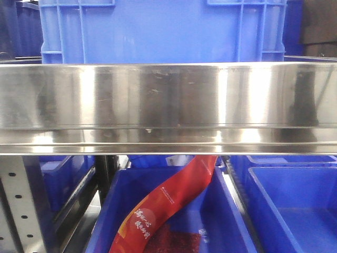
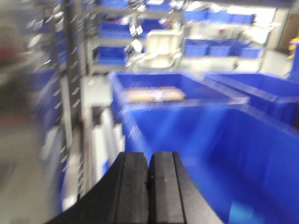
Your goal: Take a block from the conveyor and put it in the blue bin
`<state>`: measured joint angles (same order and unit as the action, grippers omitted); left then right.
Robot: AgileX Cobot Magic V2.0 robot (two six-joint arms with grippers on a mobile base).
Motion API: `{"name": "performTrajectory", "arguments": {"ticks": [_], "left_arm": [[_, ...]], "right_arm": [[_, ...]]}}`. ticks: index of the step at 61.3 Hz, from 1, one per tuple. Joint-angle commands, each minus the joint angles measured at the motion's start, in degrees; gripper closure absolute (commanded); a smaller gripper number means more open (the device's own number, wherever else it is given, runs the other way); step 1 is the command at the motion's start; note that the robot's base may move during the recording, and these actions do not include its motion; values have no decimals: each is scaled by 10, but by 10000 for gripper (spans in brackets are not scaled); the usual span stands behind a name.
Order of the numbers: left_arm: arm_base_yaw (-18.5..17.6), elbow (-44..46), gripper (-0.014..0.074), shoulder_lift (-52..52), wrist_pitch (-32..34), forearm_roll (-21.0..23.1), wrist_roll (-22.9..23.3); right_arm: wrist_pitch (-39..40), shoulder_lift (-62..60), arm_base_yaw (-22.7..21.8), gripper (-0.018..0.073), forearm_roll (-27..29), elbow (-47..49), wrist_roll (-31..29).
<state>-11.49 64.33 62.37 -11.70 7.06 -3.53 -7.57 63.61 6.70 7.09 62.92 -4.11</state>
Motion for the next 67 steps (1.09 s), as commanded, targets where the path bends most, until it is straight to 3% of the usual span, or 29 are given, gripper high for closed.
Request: {"name": "performTrajectory", "arguments": {"ticks": [1,13,27,67], "left_arm": [[5,-59,707,-44,6,8,1],[5,-209,707,-151,11,8,1],[5,-317,707,-247,11,8,1],[5,-336,707,-287,7,8,1]], "right_arm": [[35,-41,-3,722,2,-71,0],[107,-140,-3,722,2,-237,0],[76,-237,-3,722,2,-328,0],[110,-315,-3,722,2,-370,0]]}}
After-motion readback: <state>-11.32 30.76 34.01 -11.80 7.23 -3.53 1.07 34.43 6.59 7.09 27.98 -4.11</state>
